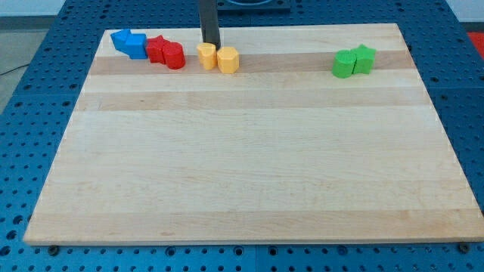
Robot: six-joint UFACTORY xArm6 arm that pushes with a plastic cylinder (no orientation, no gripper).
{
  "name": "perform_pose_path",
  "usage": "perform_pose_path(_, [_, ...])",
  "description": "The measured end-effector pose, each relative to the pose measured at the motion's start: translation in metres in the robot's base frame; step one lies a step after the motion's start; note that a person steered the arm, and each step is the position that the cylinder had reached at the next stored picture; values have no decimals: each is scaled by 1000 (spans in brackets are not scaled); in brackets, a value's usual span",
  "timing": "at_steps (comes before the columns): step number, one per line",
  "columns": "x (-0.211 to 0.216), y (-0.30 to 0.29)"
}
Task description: Push the yellow hexagon slightly downwards
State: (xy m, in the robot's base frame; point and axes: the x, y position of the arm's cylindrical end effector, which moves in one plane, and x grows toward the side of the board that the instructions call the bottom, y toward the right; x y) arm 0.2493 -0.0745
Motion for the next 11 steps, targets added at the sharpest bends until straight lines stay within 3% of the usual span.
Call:
perform_pose_path(3, [17,-3])
perform_pose_path(4, [-24,33])
perform_pose_path(5, [1,74])
perform_pose_path(7, [33,68])
perform_pose_path(9, [-2,57])
perform_pose_path(11, [34,40])
